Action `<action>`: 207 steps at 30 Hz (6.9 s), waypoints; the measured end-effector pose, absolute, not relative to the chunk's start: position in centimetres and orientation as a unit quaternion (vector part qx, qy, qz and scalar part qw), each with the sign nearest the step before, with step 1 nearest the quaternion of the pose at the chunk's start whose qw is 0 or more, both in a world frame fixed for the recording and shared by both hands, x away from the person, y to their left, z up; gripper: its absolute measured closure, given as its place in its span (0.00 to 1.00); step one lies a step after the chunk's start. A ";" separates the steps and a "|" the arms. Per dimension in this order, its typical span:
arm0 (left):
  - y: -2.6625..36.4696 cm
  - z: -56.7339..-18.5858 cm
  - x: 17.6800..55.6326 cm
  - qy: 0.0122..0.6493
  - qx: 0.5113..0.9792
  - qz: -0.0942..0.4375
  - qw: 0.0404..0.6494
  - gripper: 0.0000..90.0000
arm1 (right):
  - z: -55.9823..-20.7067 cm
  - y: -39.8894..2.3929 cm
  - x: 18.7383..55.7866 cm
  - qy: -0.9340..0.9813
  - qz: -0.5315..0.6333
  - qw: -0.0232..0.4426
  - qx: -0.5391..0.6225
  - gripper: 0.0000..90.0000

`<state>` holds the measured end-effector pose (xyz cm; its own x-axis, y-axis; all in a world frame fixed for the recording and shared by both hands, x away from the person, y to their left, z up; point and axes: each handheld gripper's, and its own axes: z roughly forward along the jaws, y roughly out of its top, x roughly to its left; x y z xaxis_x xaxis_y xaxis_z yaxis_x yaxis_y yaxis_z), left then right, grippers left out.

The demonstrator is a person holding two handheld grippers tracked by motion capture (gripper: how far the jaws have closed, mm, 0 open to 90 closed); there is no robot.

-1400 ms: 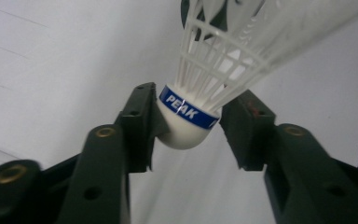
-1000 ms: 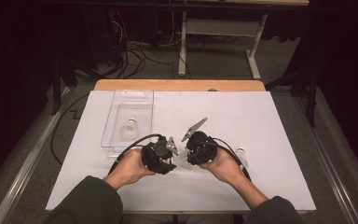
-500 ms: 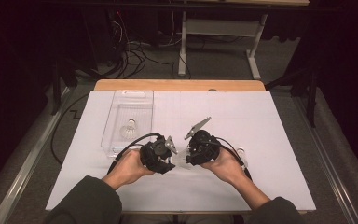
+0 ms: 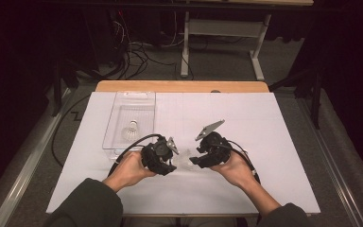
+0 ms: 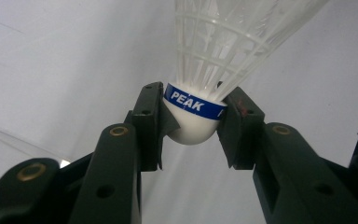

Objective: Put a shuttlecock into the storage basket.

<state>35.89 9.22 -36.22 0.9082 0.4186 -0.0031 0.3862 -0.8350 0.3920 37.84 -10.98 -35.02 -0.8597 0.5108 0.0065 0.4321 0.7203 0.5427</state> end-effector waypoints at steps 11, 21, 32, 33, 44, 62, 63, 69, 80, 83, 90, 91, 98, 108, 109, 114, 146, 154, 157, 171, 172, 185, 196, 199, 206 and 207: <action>9.6 -36.0 36.1 0.235 0.953 0.026 0.191 0.70 | -35.2 -12.6 37.5 0.915 0.292 0.090 0.262 0.54; 10.0 -35.8 36.2 0.245 0.950 0.024 0.192 0.70 | -35.2 -14.5 37.0 0.904 0.315 0.106 0.270 0.51; 10.6 -35.4 36.1 0.252 0.948 0.025 0.194 0.70 | -35.5 -17.6 36.0 0.880 0.352 0.129 0.293 0.47; 10.7 -35.4 36.1 0.252 0.948 0.026 0.194 0.70 | -35.5 -18.0 35.8 0.876 0.356 0.133 0.296 0.47; 11.6 -34.9 36.1 0.268 0.943 0.031 0.197 0.70 | -36.0 -21.1 34.6 0.850 0.388 0.166 0.315 0.42; 12.9 -34.0 36.2 0.285 0.936 0.025 0.206 0.70 | -38.2 -26.2 32.0 0.783 0.456 0.199 0.373 0.38; 13.0 -34.0 36.2 0.285 0.936 0.026 0.206 0.70 | -38.3 -26.5 31.9 0.779 0.460 0.202 0.375 0.38; 13.2 -33.9 36.2 0.290 0.935 0.028 0.204 0.70 | -39.1 -27.6 31.2 0.764 0.475 0.205 0.386 0.37; 14.3 -32.8 36.5 0.307 0.925 0.031 0.220 0.70 | -40.6 -28.6 30.3 0.745 0.497 0.207 0.393 0.35; 14.6 -32.6 36.6 0.314 0.922 0.031 0.222 0.70 | -41.0 -28.6 30.0 0.743 0.501 0.210 0.391 0.34; 15.2 -32.2 36.8 0.322 0.919 0.029 0.225 0.70 | -41.3 -28.6 29.6 0.741 0.505 0.218 0.386 0.34; 15.3 -32.2 36.8 0.323 0.918 0.030 0.226 0.70 | -41.3 -28.7 29.6 0.741 0.505 0.219 0.386 0.34; 15.9 -31.8 37.0 0.333 0.913 0.032 0.232 0.70 | -41.6 -28.8 29.3 0.738 0.509 0.218 0.386 0.34; 16.7 -31.4 37.3 0.346 0.907 0.034 0.236 0.70 | -41.6 -28.8 29.3 0.734 0.512 0.220 0.387 0.34; 16.8 -31.4 37.3 0.347 0.907 0.035 0.237 0.70 | -41.6 -28.8 29.3 0.734 0.513 0.220 0.387 0.34; 17.3 -31.1 37.5 0.353 0.904 0.039 0.238 0.70 | -41.7 -28.8 29.3 0.735 0.514 0.221 0.384 0.34; 20.7 -30.8 39.5 0.416 0.879 0.052 0.225 0.70 | -41.7 -28.8 29.3 0.731 0.519 0.222 0.385 0.33; 21.6 -31.3 40.0 0.432 0.874 0.053 0.215 0.70 | -41.7 -28.7 29.3 0.732 0.519 0.223 0.382 0.34; 21.9 -31.6 40.1 0.438 0.872 0.054 0.210 0.70 | -41.7 -28.7 29.3 0.732 0.518 0.223 0.383 0.34; 23.2 -32.2 41.5 0.474 0.856 0.052 0.203 0.70 | -41.7 -28.7 29.3 0.732 0.519 0.223 0.382 0.34; 23.2 -32.2 41.6 0.475 0.855 0.049 0.203 0.70 | -41.7 -28.7 29.3 0.732 0.519 0.223 0.382 0.34; 23.6 -32.4 43.6 0.510 0.836 0.052 0.193 0.70 | -41.7 -28.7 29.4 0.731 0.521 0.221 0.382 0.34; 23.5 -33.0 44.5 0.525 0.831 0.056 0.174 0.70 | -41.7 -28.7 29.4 0.731 0.522 0.220 0.382 0.34; 23.5 -33.2 44.6 0.530 0.829 0.054 0.171 0.70 | -41.7 -28.7 29.4 0.731 0.522 0.219 0.382 0.34; 23.8 -33.3 44.9 0.544 0.820 0.061 0.164 0.70 | -41.7 -28.7 29.4 0.731 0.521 0.217 0.383 0.34; 23.8 -33.3 44.9 0.546 0.819 0.061 0.165 0.70 | -41.8 -28.7 29.4 0.731 0.521 0.217 0.383 0.34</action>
